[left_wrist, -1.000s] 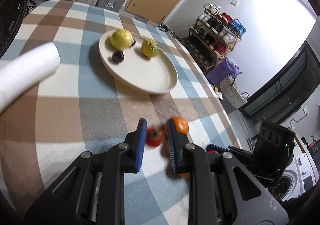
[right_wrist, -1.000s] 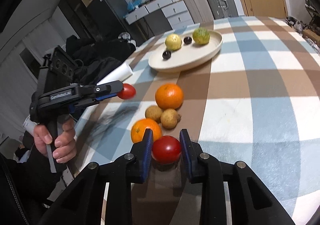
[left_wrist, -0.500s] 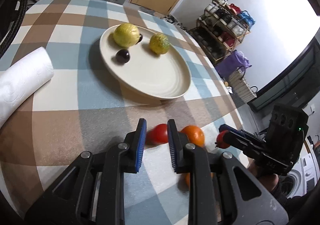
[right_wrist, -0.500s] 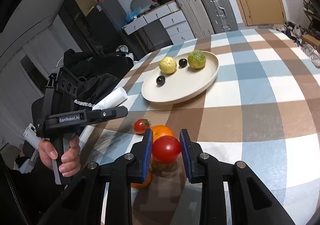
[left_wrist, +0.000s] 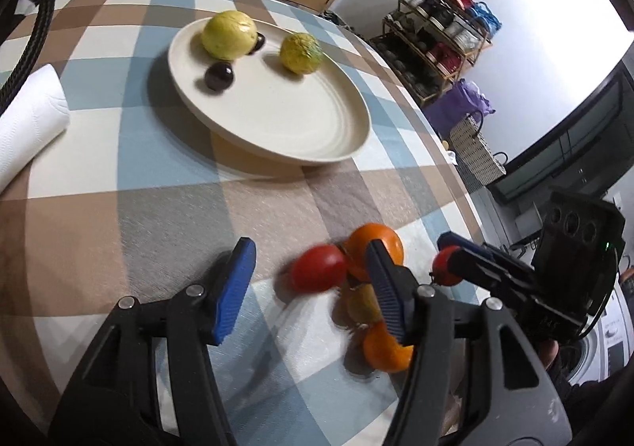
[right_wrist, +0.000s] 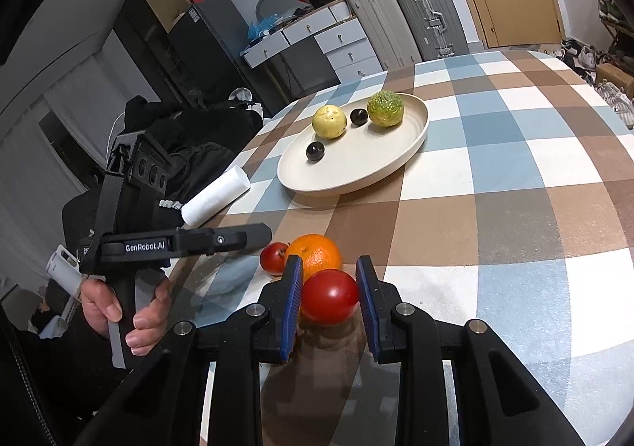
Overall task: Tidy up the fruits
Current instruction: 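Lift both red tomatoes off the table with both tools, then carry both tomatoes over the cream plate with both tools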
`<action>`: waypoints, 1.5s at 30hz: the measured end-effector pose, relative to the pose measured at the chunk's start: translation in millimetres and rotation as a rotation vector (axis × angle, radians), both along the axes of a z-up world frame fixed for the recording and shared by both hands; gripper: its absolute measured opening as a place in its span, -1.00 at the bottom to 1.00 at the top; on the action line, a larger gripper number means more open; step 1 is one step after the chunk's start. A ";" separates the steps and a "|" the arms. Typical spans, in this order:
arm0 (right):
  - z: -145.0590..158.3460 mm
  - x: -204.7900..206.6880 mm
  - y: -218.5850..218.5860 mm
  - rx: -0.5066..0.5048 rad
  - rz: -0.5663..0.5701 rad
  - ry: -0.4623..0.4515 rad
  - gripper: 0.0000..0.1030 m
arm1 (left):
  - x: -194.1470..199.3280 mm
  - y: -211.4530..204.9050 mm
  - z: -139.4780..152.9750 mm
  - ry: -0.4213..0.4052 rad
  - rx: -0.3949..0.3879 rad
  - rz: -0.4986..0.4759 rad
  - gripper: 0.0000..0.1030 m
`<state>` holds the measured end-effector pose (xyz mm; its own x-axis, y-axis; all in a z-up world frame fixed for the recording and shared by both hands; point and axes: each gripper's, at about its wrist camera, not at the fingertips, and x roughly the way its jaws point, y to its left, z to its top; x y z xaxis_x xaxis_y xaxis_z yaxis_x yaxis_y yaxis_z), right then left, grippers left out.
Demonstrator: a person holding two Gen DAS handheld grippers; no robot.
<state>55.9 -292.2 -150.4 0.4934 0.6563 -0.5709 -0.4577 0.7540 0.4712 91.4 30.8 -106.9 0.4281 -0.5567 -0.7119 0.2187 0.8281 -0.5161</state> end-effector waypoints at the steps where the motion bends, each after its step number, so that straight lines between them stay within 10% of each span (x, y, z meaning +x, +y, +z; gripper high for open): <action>1: 0.1 -0.6 -0.5 -0.001 0.001 -0.002 -0.46 | -0.9 -3.3 -1.2 0.002 0.002 -0.014 0.08; 13: -1.3 2.9 -0.4 0.003 -0.002 0.006 -0.46 | 4.6 -7.0 -3.6 -0.016 -0.026 -0.047 -0.48; 34: -5.3 10.1 -3.2 -0.002 -0.015 0.026 -0.45 | -6.3 -9.8 -7.1 -0.021 0.002 -0.080 -0.51; 45: 43.6 53.3 -0.5 0.053 0.023 -0.061 -0.46 | 28.2 37.6 47.2 -0.127 -0.043 0.050 -0.51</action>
<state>109.3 -292.7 -106.8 0.5107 0.6962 -0.5045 -0.5035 0.7178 0.4809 119.6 68.4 -59.7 0.5414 -0.5612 -0.6260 0.2432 0.8173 -0.5224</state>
